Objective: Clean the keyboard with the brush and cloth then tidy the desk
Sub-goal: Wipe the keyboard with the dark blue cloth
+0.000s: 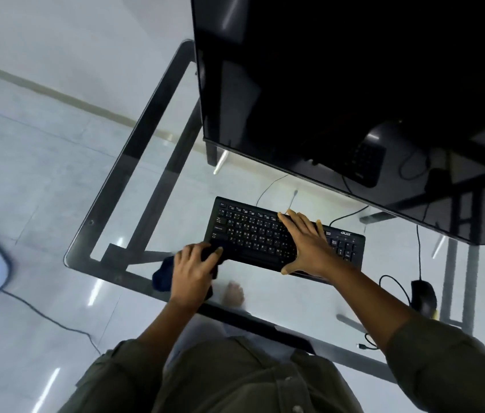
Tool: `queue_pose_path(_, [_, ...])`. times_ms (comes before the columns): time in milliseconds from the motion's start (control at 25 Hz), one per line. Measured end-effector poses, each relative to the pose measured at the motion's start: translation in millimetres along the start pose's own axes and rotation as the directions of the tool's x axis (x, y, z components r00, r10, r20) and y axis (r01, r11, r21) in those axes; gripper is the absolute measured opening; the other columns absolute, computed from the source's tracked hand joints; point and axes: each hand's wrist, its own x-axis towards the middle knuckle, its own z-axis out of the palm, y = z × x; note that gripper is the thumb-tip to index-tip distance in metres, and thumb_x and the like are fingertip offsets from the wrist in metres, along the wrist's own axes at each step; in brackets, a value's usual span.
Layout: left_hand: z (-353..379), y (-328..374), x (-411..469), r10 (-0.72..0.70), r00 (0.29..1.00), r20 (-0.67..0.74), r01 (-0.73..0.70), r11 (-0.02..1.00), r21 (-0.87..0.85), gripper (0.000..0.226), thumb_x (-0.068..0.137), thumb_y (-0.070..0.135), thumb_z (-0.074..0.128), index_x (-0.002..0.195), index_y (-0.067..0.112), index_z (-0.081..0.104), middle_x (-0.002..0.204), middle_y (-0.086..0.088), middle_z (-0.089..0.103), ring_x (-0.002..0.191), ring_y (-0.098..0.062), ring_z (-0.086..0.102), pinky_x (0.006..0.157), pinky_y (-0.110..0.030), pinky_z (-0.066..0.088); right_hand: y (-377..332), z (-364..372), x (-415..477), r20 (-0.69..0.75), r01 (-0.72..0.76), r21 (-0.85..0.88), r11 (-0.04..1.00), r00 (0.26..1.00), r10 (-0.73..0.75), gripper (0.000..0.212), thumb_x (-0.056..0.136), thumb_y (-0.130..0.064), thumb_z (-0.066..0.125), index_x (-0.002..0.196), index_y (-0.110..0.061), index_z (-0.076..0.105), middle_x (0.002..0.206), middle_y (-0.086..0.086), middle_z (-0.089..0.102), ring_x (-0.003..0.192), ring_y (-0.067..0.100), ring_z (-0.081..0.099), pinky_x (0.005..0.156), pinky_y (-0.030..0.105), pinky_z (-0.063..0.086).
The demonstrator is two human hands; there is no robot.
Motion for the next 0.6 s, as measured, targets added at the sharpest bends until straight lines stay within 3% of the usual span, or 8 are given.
queue_pose_path(160, [-4.1,-23.4,0.3,-0.104,0.992,-0.077,0.096,0.99,-0.108,0.029,0.088,0.017,0.064,0.117,0.014,0.068,0.113,-0.016,0.063,0.096,-0.037,0.057,0.078,-0.047,0.047,0.9,0.9,0.4,-0.005,0.01,0.021,1.0,1.0,-0.01,0.141,0.055,-0.049,0.09,0.155,-0.041,-0.009,0.167,-0.006,-0.008,0.153,0.017,-0.012,0.12,0.05,-0.012])
queue_pose_path(360, [17.6,23.7,7.1,0.08,0.991,-0.107,-0.101,0.973,-0.207,0.029,0.083,0.037,0.077,0.105,0.019,0.073,0.108,-0.007,0.064,0.089,-0.024,0.056,0.073,-0.036,0.047,0.8,1.4,2.1,0.011,0.007,0.028,1.0,1.0,-0.007,0.142,0.054,-0.05,0.091,0.156,-0.04,-0.008,0.167,-0.006,-0.008,0.153,0.017,-0.013,0.121,0.052,-0.012])
queue_pose_path(480, [29.4,60.7,8.5,0.193,0.979,-0.061,-0.202,0.954,-0.22,0.022,0.088,0.034,0.072,0.107,0.022,0.072,0.111,-0.004,0.064,0.093,-0.023,0.054,0.071,-0.038,0.049,1.5,1.2,1.3,0.01,0.011,0.04,0.999,1.0,-0.011,0.141,0.054,-0.05,0.091,0.156,-0.04,-0.007,0.167,-0.006,-0.007,0.153,0.017,-0.013,0.121,0.053,-0.011])
queue_pose_path(600, [24.2,51.7,4.9,0.119,0.991,-0.06,-0.127,0.977,-0.169,0.025,0.088,0.023,0.071,0.113,0.024,0.071,0.113,-0.004,0.064,0.094,-0.024,0.055,0.073,-0.038,0.048,2.7,1.1,1.5,0.005,0.014,0.052,0.999,1.0,-0.014,0.141,0.054,-0.051,0.091,0.156,-0.041,-0.006,0.167,-0.007,-0.006,0.153,0.016,-0.013,0.121,0.054,-0.011])
